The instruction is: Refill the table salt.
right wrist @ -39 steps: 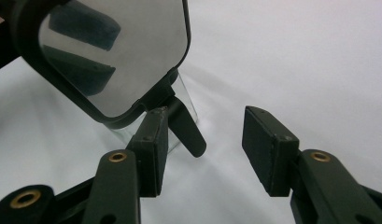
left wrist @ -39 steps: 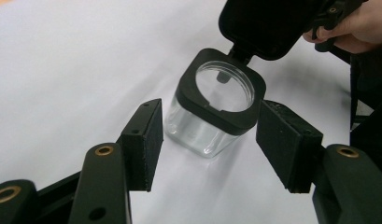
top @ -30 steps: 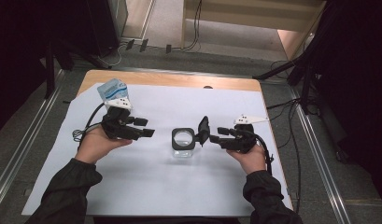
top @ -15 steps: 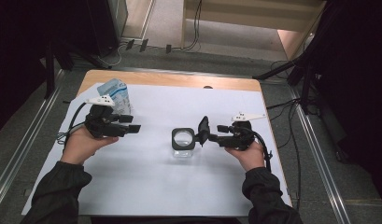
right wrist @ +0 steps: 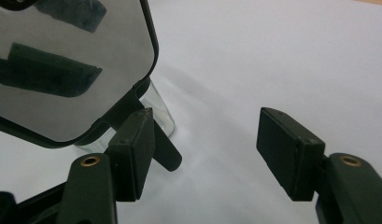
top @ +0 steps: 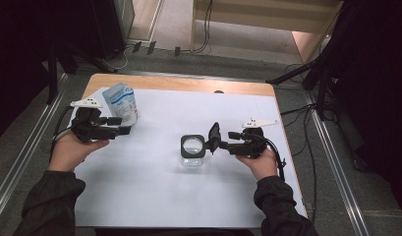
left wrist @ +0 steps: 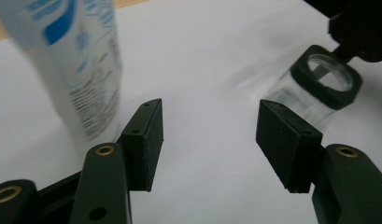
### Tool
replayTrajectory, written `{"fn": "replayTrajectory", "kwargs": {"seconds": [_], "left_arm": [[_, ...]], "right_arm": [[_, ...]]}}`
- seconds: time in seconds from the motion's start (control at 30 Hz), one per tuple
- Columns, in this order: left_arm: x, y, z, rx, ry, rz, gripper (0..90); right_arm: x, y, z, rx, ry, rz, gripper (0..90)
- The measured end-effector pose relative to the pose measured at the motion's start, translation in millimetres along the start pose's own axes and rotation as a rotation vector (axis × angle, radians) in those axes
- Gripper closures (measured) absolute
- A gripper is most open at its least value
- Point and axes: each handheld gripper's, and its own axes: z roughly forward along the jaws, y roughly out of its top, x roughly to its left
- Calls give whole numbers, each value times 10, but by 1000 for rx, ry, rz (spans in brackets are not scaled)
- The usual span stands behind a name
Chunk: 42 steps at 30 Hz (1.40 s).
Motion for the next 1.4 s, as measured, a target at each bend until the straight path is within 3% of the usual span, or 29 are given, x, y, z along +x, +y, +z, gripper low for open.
{"fn": "replayTrajectory", "kwargs": {"seconds": [0.47,0.63,0.8,0.9,1.0,1.4], "left_arm": [[334,-10,-165,-28,88,-62,454],[456,54,-143,-23,104,-55,462],[531,107,-57,-29,85,-34,511],[565,148,5,0,88,27,556],[596,189,48,-12,64,50,580],[726,254,215,-4,32,68,620]], "right_arm": [[-4,-4,13,-3,-1,8,386],[18,-32,-26,8,-11,7,386],[25,-82,-59,11,-25,17,388],[33,-112,-88,11,-39,12,389],[35,-142,-122,10,-47,19,389],[37,-258,-246,4,-75,44,393]]}}
